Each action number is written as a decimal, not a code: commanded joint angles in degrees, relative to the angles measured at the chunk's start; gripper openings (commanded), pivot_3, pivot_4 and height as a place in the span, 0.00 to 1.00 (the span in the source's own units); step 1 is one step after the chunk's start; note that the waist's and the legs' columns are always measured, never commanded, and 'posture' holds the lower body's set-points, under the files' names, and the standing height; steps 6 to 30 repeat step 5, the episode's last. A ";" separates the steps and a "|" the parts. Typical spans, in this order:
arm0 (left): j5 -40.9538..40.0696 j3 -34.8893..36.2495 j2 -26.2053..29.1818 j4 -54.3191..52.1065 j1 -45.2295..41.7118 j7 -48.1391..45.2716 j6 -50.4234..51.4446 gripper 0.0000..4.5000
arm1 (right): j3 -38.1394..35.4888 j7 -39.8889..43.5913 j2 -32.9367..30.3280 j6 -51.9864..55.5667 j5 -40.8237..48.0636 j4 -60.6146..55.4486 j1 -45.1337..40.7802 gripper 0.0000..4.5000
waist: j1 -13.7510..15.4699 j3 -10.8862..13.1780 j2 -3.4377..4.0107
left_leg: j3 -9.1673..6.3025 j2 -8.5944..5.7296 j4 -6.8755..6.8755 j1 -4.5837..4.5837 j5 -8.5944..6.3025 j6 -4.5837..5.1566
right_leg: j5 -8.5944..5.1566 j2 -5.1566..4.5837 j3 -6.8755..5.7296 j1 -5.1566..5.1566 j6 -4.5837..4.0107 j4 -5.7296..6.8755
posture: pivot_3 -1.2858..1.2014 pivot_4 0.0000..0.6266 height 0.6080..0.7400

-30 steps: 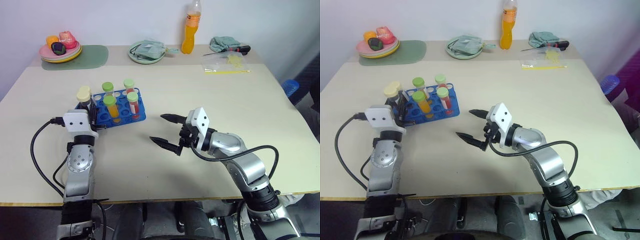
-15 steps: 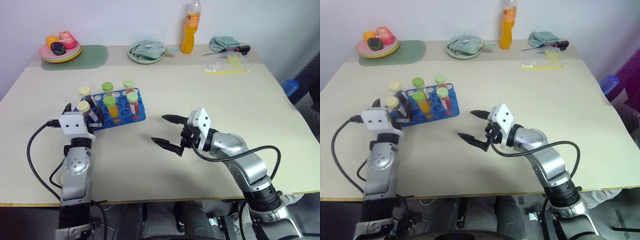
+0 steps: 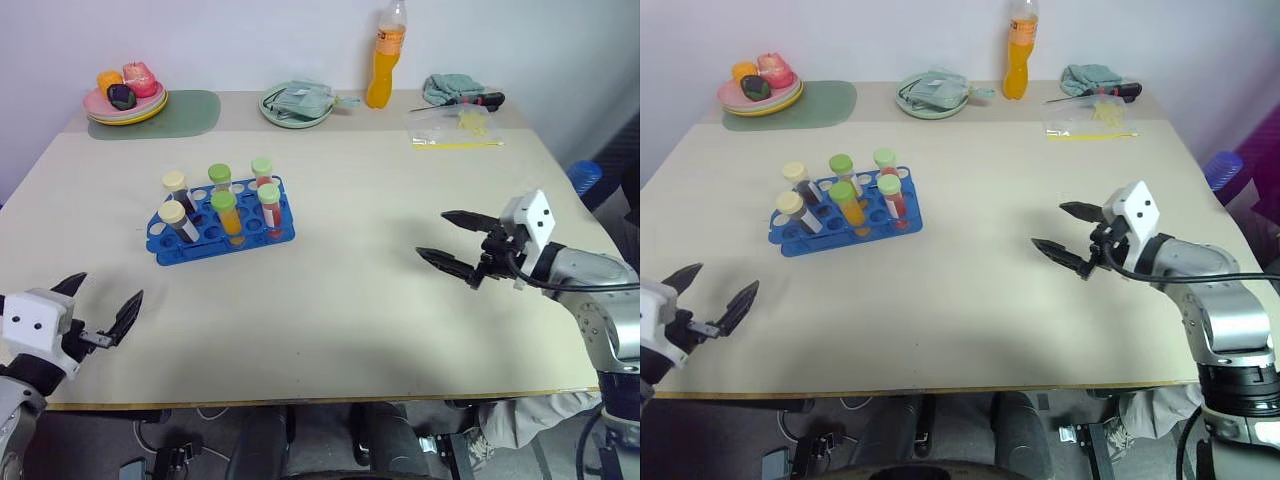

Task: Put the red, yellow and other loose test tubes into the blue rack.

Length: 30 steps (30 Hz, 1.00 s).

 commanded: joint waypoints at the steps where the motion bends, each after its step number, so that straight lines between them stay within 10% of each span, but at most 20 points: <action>1: -0.26 0.44 0.38 -0.29 -1.44 -0.26 0.37 0.98 | -1.51 -0.05 -0.68 -1.55 -0.08 -0.97 0.44 1.00 | -0.11 0.00 0.00 | 0.02 0.00 0.00 -0.02 -0.02 0.04 | 0.00 0.00 0.01 -0.02 0.00 -0.01 | 0.52 0.24 1.00; 30: 0.35 -0.85 -0.45 -0.38 -2.28 -0.41 0.58 0.98 | -1.01 0.01 -1.07 -0.75 0.12 -1.97 0.53 1.00 | -0.39 0.00 0.01 | 0.11 0.00 -0.01 -0.03 -0.11 0.19 | 0.01 0.02 0.06 -0.06 0.04 -0.01 | 0.52 0.24 1.00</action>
